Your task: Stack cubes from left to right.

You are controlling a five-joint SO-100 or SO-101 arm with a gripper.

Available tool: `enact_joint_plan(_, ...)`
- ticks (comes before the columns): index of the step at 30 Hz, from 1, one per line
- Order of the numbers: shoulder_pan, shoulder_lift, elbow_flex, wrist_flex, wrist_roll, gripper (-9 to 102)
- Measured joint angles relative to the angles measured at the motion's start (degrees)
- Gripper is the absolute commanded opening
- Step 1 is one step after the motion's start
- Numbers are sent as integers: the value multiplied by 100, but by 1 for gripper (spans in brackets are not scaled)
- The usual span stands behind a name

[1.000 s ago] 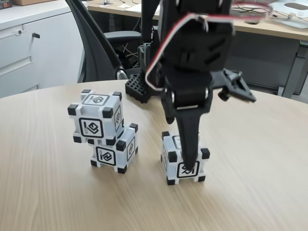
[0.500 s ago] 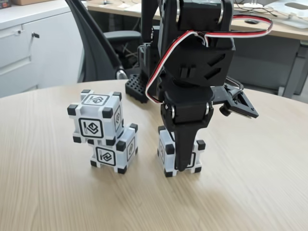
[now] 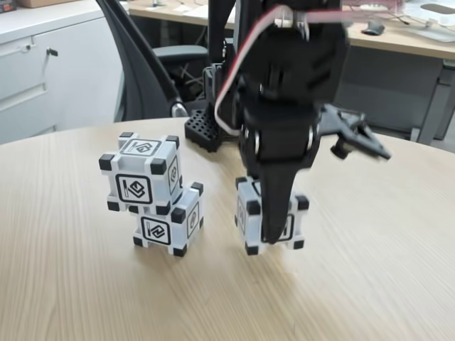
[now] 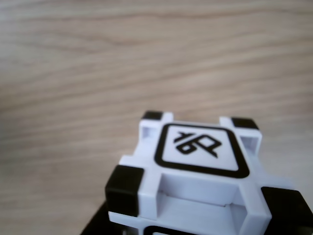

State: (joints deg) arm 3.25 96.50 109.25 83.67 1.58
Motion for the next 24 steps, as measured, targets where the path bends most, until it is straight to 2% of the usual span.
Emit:
enact_joint_plan(11,53,1635,0,105,-422,0)
enact_joint_plan(24,1257,2769,9,79,-1362,0)
